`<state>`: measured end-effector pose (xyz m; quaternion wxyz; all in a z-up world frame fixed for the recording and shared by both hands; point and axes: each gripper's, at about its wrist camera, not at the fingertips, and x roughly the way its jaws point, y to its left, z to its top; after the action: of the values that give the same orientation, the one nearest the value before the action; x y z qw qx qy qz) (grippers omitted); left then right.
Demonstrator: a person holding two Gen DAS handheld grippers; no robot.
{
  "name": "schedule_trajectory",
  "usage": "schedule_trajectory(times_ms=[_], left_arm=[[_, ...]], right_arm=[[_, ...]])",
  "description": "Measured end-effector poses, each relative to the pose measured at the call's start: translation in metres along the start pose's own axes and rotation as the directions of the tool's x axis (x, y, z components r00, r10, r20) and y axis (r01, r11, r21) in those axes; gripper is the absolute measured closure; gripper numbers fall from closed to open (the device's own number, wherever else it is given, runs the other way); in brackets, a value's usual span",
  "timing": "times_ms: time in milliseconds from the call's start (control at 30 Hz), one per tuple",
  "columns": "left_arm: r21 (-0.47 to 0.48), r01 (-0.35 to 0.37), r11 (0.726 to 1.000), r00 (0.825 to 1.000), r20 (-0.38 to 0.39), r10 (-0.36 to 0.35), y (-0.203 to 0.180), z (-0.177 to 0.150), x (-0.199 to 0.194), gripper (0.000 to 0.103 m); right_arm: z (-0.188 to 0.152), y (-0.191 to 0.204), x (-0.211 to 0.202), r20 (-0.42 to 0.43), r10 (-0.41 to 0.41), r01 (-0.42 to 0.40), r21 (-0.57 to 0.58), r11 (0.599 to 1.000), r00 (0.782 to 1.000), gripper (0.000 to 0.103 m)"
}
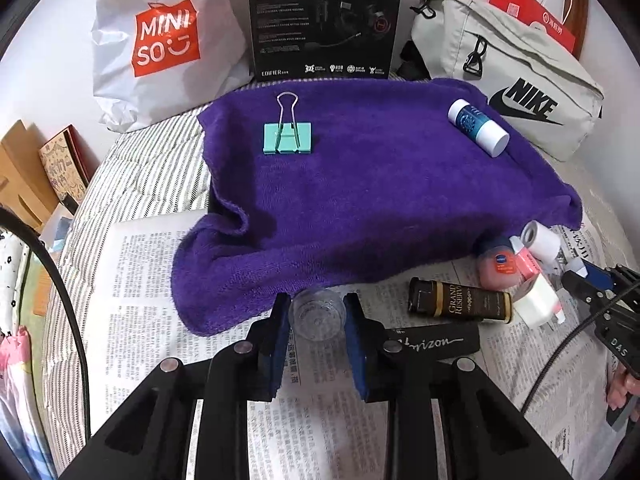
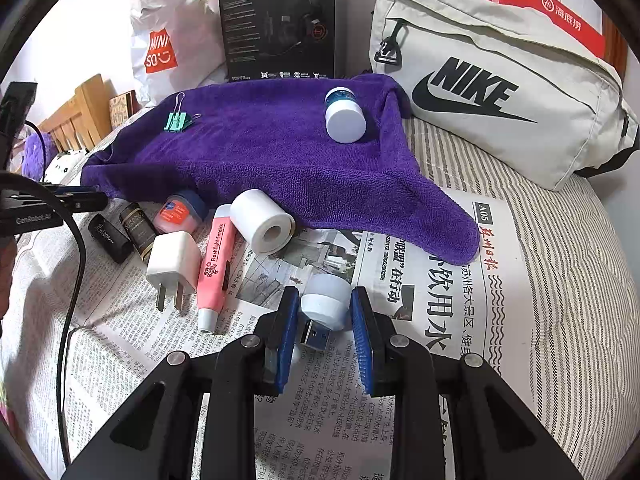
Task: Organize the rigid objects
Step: 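Grasp the clear plastic cup with the left tool while the right tool grasps the small white bottle, then carry the cup and bottle onto the towel beside the clip and jar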
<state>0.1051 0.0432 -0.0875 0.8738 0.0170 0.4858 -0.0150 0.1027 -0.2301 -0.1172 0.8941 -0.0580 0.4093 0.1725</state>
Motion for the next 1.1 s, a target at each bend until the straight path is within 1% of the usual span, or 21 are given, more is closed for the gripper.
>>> schedule_trajectory(times_ms=[233,467,567,633,833,1000,1100], left_arm=[[0.001,0.018,1.0,1.0,0.023,-0.018,0.003,0.006,-0.017,0.078],[-0.002,0.031,1.0,0.998,0.046,-0.031,0.007,0.011,-0.029,0.078],[-0.001,0.034,0.999,0.998,0.054,-0.034,0.009,0.013,-0.031,0.078],[-0.007,0.046,0.999,0.998,0.053,-0.046,0.011,0.017,-0.029,0.078],[-0.007,0.055,0.998,0.996,0.071,-0.054,0.014,0.032,-0.029,0.078],[-0.01,0.034,0.999,0.997,0.075,-0.033,0.018,0.042,-0.025,0.078],[-0.024,0.033,0.999,0.996,0.081,-0.03,0.023,0.048,-0.022,0.078]], right_arm=[[0.0,0.005,-0.001,0.001,-0.023,0.023,-0.02,1.0,1.0,0.077],[0.002,-0.001,-0.004,-0.011,0.033,-0.033,0.02,0.999,0.999,0.077],[0.005,0.001,-0.009,-0.008,0.043,-0.043,0.008,0.999,0.999,0.077],[0.009,0.004,-0.014,-0.005,0.032,-0.032,-0.025,0.999,0.999,0.077],[0.031,0.005,-0.025,0.038,0.038,-0.036,-0.063,0.997,0.999,0.077],[0.051,0.002,-0.027,0.065,0.056,-0.053,-0.056,0.997,0.996,0.077],[0.066,-0.002,-0.025,0.08,0.064,-0.06,-0.046,0.997,0.995,0.077]])
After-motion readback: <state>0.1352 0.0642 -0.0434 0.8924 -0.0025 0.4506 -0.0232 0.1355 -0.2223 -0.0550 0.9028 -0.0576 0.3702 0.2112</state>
